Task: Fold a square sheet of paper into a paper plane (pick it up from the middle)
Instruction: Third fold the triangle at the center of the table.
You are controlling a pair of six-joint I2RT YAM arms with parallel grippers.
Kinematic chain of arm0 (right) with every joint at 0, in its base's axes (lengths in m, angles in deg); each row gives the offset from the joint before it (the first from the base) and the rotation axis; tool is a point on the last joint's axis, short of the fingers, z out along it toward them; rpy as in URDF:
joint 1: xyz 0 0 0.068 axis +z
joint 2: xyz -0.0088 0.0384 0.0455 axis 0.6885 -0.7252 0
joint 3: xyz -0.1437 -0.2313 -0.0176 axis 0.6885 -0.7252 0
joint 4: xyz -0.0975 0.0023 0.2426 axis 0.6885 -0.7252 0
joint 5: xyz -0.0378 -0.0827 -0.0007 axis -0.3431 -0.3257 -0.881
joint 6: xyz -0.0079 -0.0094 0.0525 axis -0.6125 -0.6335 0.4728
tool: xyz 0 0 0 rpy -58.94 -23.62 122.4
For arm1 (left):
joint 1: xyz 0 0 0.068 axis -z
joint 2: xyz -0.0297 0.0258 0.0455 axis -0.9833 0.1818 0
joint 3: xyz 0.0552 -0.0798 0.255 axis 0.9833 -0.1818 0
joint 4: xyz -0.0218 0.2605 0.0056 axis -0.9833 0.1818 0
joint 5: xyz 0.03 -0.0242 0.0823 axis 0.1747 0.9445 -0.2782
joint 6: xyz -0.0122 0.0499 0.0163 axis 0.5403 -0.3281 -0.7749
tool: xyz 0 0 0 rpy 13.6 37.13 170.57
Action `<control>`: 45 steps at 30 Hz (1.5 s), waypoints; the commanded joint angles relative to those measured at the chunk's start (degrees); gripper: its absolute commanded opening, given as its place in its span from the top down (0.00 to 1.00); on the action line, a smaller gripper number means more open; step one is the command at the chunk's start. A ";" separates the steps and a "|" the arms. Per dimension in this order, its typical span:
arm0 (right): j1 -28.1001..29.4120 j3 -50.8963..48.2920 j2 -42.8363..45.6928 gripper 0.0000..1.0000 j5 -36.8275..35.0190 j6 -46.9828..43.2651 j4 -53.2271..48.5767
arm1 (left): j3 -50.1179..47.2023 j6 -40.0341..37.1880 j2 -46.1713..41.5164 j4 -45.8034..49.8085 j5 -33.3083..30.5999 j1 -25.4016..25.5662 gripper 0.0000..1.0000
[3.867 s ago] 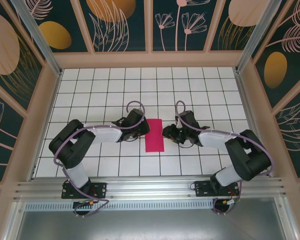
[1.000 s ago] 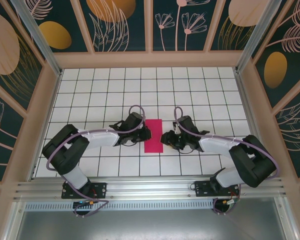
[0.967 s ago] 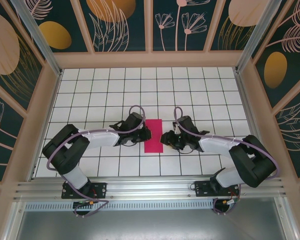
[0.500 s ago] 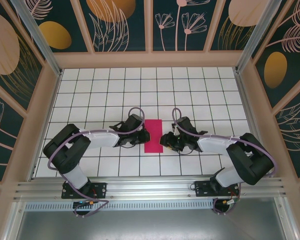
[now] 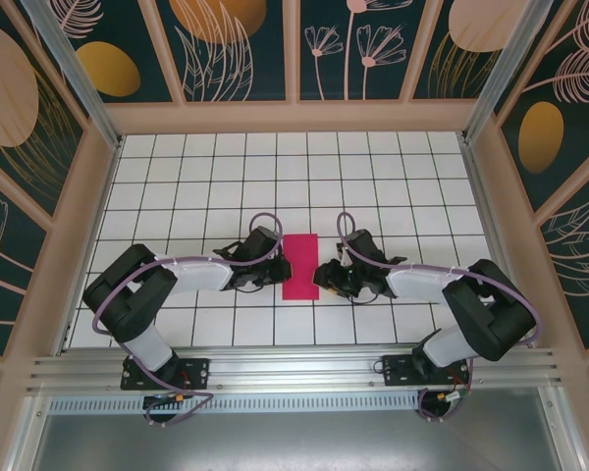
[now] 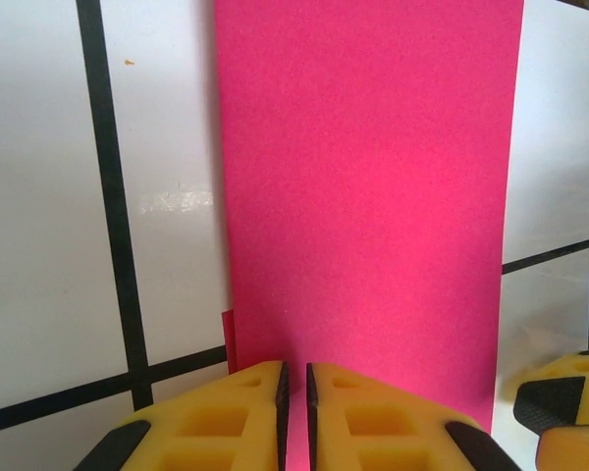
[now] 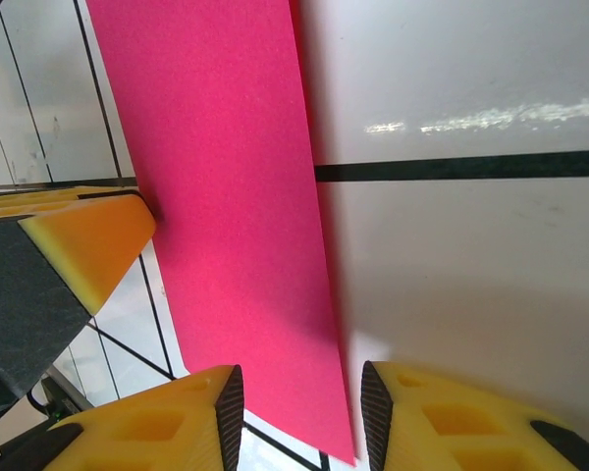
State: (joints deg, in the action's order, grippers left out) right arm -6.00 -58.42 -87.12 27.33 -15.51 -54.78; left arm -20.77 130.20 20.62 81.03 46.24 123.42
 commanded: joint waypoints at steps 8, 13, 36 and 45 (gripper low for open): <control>0.71 2.78 -2.51 0.59 0.74 0.40 2.05 | -1.88 -0.89 1.23 0.21 -0.88 0.26 0.84; 0.97 3.76 -4.41 0.59 0.76 0.56 2.41 | -1.84 -0.88 1.04 0.21 -0.79 0.24 0.84; 1.23 0.51 -1.42 0.58 -1.05 1.08 0.43 | -1.74 -0.73 1.81 -0.25 0.17 0.29 0.85; 1.31 1.63 -3.29 0.58 1.05 0.72 1.78 | -1.49 -0.55 1.98 -0.37 0.52 0.29 0.84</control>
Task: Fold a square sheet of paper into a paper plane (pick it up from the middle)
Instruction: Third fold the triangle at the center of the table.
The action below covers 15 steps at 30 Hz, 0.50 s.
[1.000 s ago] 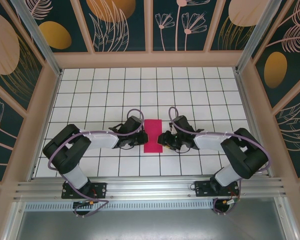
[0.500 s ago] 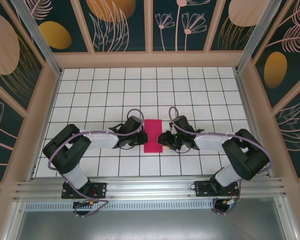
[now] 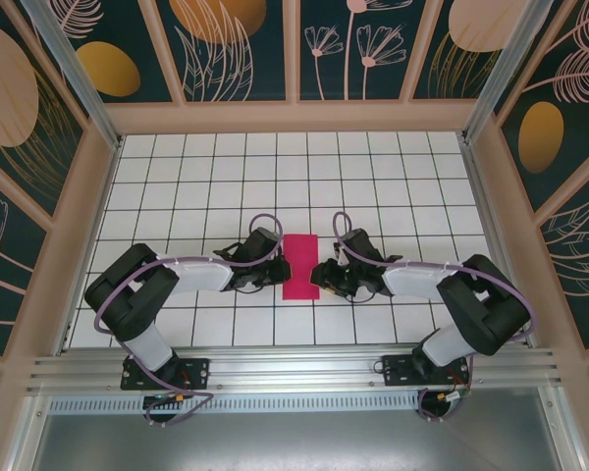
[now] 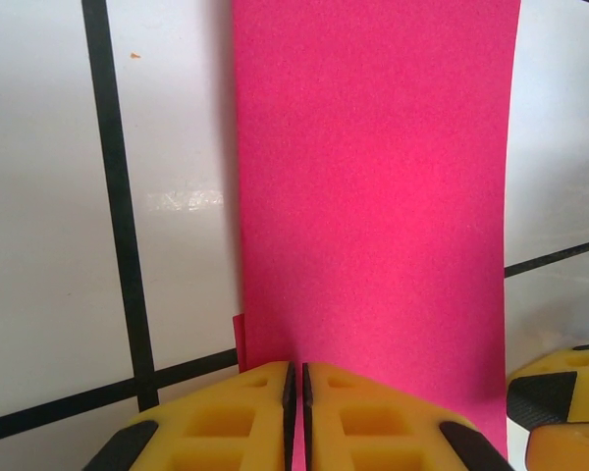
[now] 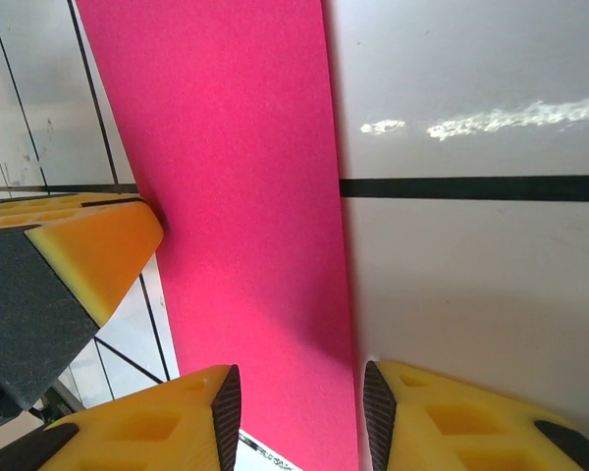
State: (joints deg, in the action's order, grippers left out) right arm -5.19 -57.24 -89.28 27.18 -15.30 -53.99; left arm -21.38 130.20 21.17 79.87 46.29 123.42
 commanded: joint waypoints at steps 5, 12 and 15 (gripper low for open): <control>0.52 1.19 -2.32 0.58 2.35 0.24 1.71 | -0.58 -0.71 1.47 0.81 0.83 0.23 0.84; 0.57 1.79 -2.71 0.58 2.76 0.16 2.10 | -0.70 -0.52 1.21 0.76 0.76 0.27 0.84; 0.52 2.20 -2.64 0.59 2.67 0.15 2.19 | -0.83 -0.54 1.12 0.81 0.75 0.26 0.85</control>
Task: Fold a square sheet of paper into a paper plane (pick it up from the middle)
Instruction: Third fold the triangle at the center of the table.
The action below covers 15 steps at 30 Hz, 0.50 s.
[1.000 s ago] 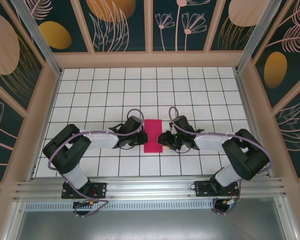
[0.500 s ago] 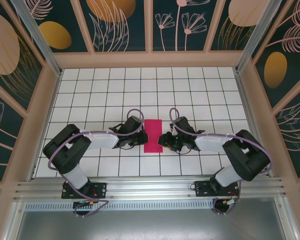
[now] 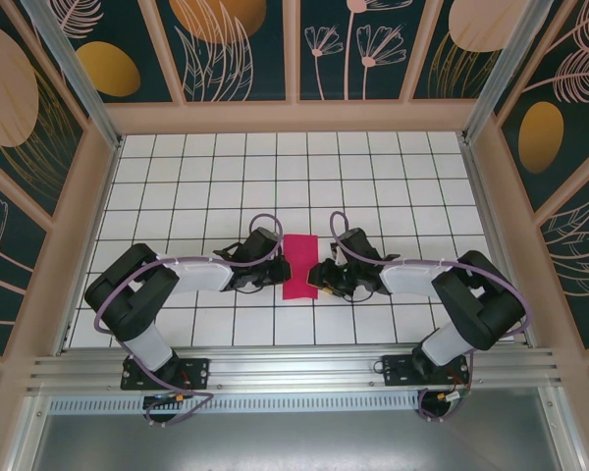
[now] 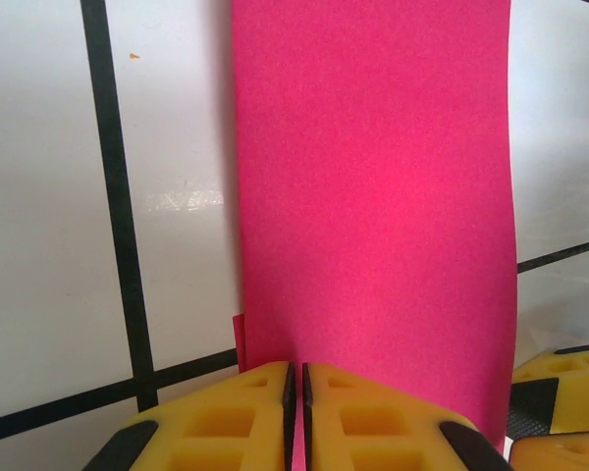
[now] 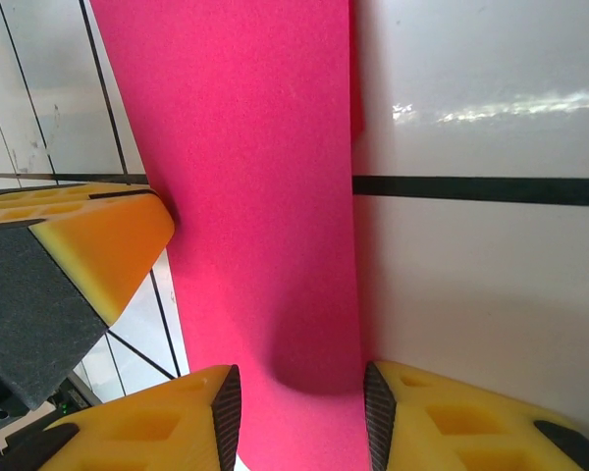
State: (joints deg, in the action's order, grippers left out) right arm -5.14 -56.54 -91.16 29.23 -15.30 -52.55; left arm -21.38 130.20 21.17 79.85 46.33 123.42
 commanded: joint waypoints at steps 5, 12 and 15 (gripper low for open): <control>0.30 2.00 -0.38 0.58 0.28 0.40 2.02 | -0.74 -0.61 1.20 0.82 0.79 0.26 0.85; -1.40 4.96 -2.50 0.58 0.78 -1.08 2.40 | -0.76 -0.96 1.49 1.03 0.79 0.30 0.84; -2.62 5.94 -3.98 0.58 1.90 -2.13 2.71 | -0.87 -0.85 1.75 0.94 0.95 0.30 0.84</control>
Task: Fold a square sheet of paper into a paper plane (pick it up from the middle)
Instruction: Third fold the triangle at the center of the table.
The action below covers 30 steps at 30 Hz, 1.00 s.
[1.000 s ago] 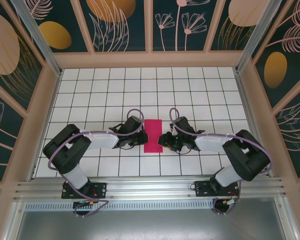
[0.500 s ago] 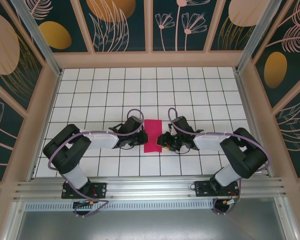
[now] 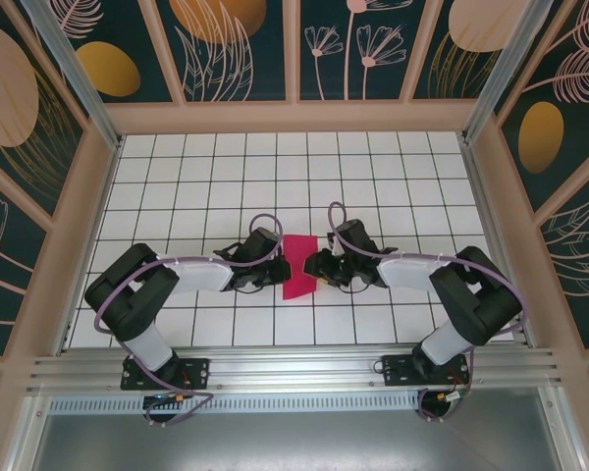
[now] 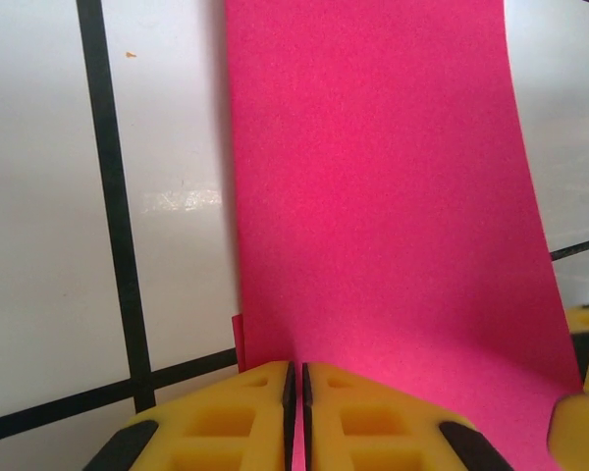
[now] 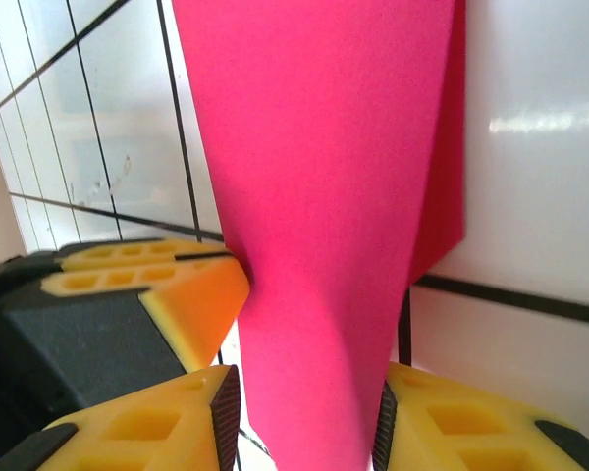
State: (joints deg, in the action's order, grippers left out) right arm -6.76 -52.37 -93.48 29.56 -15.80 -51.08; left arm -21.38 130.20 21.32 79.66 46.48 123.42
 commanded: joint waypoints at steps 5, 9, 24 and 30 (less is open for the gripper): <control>-3.12 3.17 -3.35 0.58 4.01 -4.83 1.07 | -0.98 -0.98 1.36 1.31 0.48 0.30 0.85; -4.17 4.66 -5.41 0.63 3.02 -6.31 -1.70 | -0.52 -1.06 0.86 1.63 0.46 0.24 0.85; -5.07 3.76 -6.68 0.88 3.99 -2.68 2.37 | -6.63 -5.88 -16.03 -3.37 -11.06 7.66 0.61; -5.10 3.86 -6.25 0.88 4.73 -1.73 2.68 | -2.51 -14.08 -14.08 1.63 -20.11 17.72 0.49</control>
State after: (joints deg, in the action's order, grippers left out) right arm -11.59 -48.83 -99.58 32.73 -18.53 -49.95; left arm -26.19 121.61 5.72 79.13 32.74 137.96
